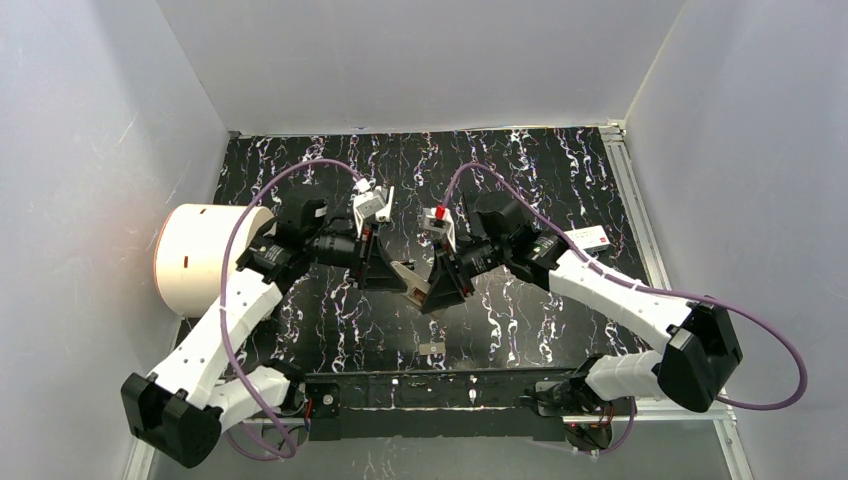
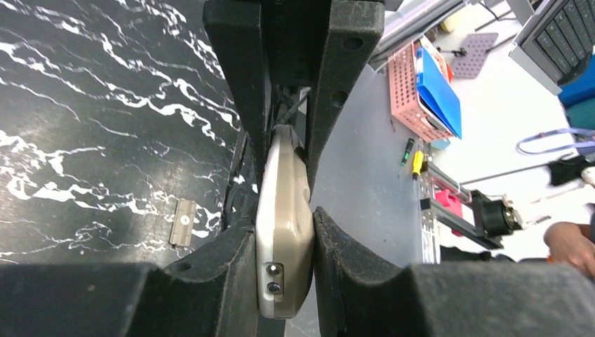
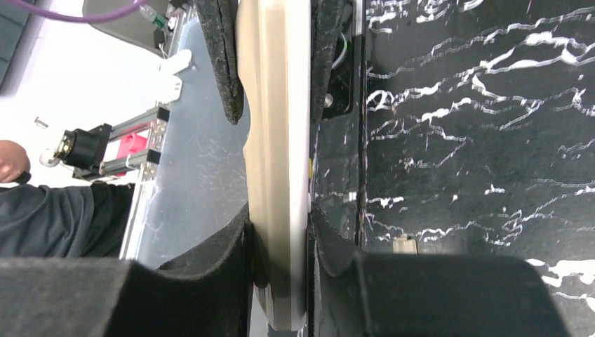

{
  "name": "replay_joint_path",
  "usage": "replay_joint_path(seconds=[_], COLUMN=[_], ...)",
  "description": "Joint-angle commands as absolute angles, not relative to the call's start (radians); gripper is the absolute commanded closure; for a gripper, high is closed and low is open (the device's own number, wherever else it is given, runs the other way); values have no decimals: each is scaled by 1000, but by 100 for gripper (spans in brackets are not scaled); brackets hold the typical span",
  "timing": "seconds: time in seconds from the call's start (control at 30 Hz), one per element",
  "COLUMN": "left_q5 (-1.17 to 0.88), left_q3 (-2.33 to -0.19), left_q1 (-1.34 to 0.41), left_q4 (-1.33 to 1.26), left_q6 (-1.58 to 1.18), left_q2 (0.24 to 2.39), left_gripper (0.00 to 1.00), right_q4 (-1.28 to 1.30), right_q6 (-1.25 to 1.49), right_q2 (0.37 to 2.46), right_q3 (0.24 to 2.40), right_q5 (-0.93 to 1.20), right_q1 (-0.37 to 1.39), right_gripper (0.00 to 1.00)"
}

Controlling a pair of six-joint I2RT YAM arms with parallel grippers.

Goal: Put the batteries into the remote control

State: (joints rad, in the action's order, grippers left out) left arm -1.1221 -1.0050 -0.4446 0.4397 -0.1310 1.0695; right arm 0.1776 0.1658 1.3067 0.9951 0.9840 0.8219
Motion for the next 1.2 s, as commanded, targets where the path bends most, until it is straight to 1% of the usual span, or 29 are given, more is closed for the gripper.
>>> replay_joint_path(seconds=[0.0, 0.03, 0.07, 0.1, 0.13, 0.17, 0.23, 0.37, 0.4, 0.5, 0.57, 0.67, 0.8, 0.87, 0.97, 1.17], left_q5=[-1052, -1021, -987, -936, -876, -819, -748, -680, -664, -644, -655, -662, -637, -608, -573, -615], left_q3=[-985, -972, -965, -958, -949, -938, -932, -948, -945, -922, -919, -918, -915, -919, -935, -945], left_q1=[-437, -437, -437, -437, -437, -437, -437, -437, -437, -437, -437, -437, -437, -437, -438, -437], left_q4=[197, 160, 121, 82, 25, -37, -119, -180, -201, -267, -289, -304, -311, -311, -324, -333], left_q6=[-312, -354, -391, -440, -519, -641, -782, -895, -905, -939, -947, -949, -935, -935, -963, -968], left_q2=[948, 928, 909, 894, 878, 866, 858, 862, 860, 856, 865, 874, 877, 876, 894, 924], left_gripper=[67, 44, 34, 27, 22, 20, 19, 20, 22, 35, 39, 42, 43, 45, 52, 56], right_q4=[-51, -132, -190, -241, -284, -318, -387, -588, -647, -744, -787, -786, -751, -749, -751, -784], right_q6=[303, 354, 402, 439, 470, 502, 555, 723, 758, 843, 887, 907, 907, 917, 926, 968], right_q2=[1243, 1233, 1222, 1215, 1206, 1200, 1189, 1187, 1194, 1216, 1230, 1241, 1248, 1250, 1247, 1239], right_q3=[991, 971, 957, 949, 945, 943, 935, 880, 869, 856, 858, 880, 895, 897, 895, 874], right_q5=[977, 955, 930, 901, 867, 826, 755, 692, 696, 719, 745, 775, 774, 772, 752, 701], right_q1=[836, 836, 833, 830, 829, 827, 826, 825, 826, 827, 827, 835, 836, 836, 836, 835], right_gripper=[98, 99, 99, 99, 99, 99, 99, 99, 99, 98, 97, 97, 97, 97, 98, 99])
